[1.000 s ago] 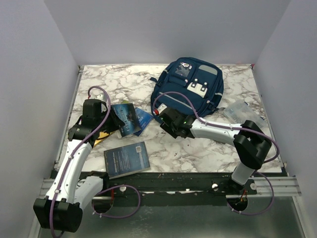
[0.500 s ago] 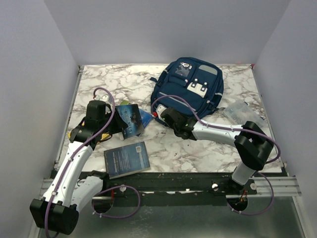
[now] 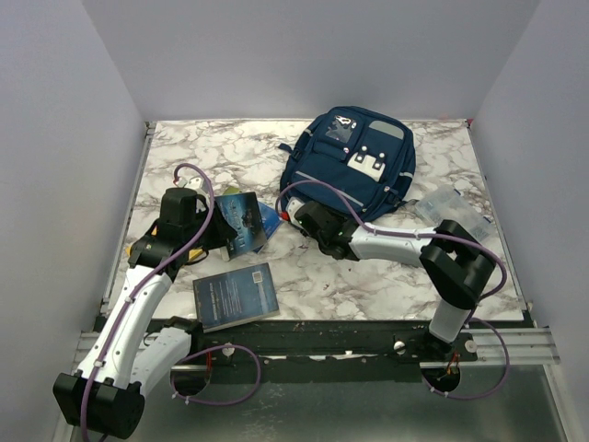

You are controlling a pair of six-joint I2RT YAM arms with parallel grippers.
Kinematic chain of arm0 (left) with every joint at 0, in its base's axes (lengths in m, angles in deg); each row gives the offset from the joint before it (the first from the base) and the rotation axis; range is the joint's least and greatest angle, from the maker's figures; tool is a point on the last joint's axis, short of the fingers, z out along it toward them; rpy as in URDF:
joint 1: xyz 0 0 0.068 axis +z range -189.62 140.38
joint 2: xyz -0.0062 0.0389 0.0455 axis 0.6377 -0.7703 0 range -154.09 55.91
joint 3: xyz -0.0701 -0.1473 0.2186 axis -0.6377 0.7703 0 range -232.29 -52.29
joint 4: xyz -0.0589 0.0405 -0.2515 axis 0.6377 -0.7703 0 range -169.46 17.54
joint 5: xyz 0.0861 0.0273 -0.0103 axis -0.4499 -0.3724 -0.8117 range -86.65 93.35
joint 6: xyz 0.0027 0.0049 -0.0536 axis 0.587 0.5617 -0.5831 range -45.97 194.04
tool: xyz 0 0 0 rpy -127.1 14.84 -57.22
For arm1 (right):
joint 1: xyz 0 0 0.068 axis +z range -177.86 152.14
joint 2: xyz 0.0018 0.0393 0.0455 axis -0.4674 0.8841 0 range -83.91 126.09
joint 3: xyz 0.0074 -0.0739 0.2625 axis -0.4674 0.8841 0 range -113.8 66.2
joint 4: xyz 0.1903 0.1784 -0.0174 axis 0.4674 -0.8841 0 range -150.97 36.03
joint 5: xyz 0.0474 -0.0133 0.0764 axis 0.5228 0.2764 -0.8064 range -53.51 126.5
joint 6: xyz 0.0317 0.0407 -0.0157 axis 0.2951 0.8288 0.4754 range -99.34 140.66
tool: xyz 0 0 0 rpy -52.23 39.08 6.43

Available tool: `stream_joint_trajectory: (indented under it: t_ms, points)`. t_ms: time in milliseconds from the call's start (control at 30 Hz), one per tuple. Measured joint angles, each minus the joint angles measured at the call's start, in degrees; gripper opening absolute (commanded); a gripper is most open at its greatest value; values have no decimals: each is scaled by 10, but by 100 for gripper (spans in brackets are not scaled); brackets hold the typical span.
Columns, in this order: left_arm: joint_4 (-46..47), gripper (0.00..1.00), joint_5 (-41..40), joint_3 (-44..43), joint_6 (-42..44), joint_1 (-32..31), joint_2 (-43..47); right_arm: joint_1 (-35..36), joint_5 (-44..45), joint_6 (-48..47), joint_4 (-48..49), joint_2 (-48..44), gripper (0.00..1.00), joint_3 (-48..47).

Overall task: Pack the student bag
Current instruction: Place the book in the student bag.

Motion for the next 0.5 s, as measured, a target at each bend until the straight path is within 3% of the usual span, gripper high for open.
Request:
stream_joint_trajectory:
  t_ms: [67,300,500]
  points:
    - [-1,0,0,0,0,0,0,0,0,-1,2,6,54,0]
    - [-5,0,-1,0,0,0,0,-12,-12,-5,6,8,54,0]
    - [-5,0,-1,1,0,0,0,-18,-31,-3,8,13,60,-2]
